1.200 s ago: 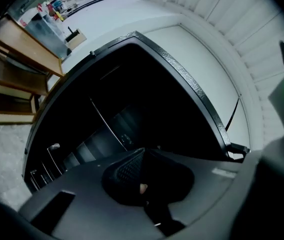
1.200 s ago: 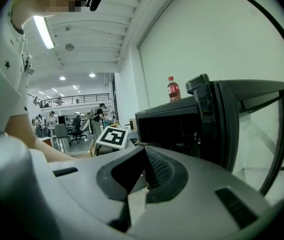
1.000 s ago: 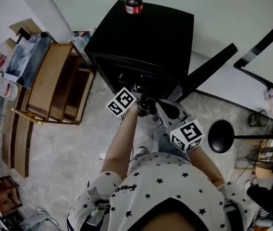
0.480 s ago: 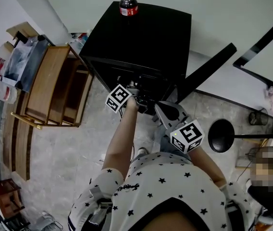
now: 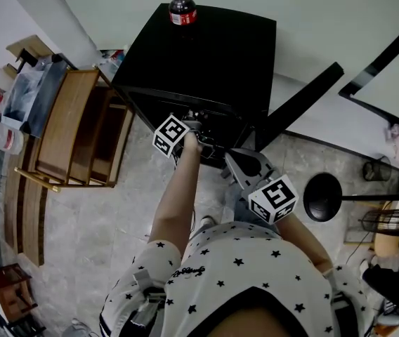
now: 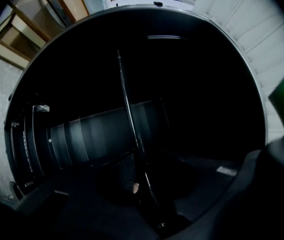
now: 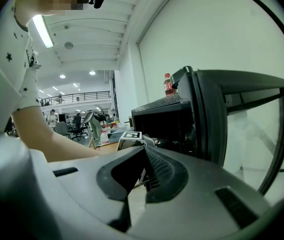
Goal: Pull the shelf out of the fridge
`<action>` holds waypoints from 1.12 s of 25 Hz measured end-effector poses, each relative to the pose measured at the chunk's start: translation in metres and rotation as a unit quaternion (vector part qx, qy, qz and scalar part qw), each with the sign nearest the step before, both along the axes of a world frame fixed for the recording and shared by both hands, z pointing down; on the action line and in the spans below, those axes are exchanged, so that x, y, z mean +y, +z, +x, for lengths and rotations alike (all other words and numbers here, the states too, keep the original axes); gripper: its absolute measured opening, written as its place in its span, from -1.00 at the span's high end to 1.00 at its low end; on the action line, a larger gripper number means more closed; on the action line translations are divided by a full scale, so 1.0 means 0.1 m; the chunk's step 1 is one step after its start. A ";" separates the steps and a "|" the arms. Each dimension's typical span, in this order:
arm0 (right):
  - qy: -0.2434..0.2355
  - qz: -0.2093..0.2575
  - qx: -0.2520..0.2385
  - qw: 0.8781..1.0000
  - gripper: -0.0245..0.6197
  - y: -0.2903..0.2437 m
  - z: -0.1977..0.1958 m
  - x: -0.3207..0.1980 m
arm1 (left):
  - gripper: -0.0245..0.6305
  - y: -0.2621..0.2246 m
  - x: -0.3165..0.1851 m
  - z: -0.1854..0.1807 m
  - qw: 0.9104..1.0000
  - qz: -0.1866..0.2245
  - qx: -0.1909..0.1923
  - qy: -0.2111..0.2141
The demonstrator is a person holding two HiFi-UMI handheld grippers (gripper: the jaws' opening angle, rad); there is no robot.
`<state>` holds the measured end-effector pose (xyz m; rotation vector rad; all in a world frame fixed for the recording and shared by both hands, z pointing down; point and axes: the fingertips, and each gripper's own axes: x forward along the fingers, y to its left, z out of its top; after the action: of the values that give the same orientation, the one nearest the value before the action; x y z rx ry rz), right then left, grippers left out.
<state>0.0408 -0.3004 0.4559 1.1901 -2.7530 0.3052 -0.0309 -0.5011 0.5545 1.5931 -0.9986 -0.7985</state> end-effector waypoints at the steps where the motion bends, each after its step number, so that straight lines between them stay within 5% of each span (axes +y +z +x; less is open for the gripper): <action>1: 0.000 0.000 0.000 1.000 0.94 0.00 0.00 0.00 | 0.65 0.01 -0.01 0.00 1.000 -0.004 -0.005 0.000; 9: 0.000 0.001 0.000 1.000 0.94 0.00 -0.04 0.02 | 0.78 0.03 -0.01 0.01 1.000 -0.022 -0.019 0.006; 28: 0.007 0.005 -0.008 1.000 0.94 -0.05 -0.23 0.35 | 0.82 0.07 0.54 -0.17 0.999 -0.036 0.032 -0.001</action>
<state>0.0174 -0.2650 0.4508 1.2159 -2.7639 0.3054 -0.0481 -0.4471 0.5619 1.4972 -0.9735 -0.8020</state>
